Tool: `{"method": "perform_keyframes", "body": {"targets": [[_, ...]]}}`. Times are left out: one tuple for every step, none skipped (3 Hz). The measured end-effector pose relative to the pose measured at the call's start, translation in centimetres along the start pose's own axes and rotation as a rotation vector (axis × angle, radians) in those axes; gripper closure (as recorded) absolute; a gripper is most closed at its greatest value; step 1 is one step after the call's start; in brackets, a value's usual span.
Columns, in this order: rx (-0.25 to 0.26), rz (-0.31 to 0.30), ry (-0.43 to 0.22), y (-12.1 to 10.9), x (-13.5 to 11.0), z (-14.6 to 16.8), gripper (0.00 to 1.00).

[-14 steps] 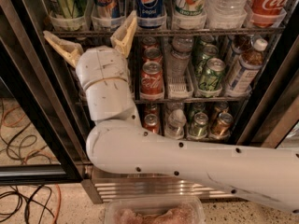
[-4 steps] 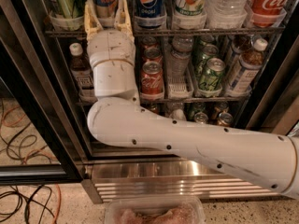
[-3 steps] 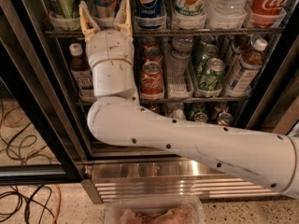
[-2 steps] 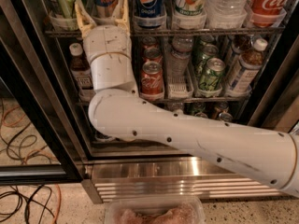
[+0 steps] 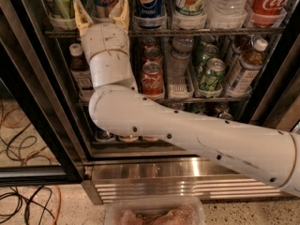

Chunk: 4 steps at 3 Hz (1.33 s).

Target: Pick redbull can from top shelf of fridge

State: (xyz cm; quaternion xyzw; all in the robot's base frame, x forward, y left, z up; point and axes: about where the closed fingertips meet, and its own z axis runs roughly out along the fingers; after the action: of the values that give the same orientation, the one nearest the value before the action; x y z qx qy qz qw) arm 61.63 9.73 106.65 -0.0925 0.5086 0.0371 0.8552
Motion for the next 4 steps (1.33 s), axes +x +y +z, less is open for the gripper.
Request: {"method": "perform_keyframes", "body": {"targets": [[0.000, 0.000, 0.000, 0.00, 0.00, 0.00, 0.54], [0.000, 0.000, 0.000, 0.00, 0.00, 0.00, 0.77], [0.000, 0.000, 0.000, 0.00, 0.00, 0.00, 0.99], [0.000, 0.000, 0.000, -0.03, -0.25, 0.09, 1.00]]}}
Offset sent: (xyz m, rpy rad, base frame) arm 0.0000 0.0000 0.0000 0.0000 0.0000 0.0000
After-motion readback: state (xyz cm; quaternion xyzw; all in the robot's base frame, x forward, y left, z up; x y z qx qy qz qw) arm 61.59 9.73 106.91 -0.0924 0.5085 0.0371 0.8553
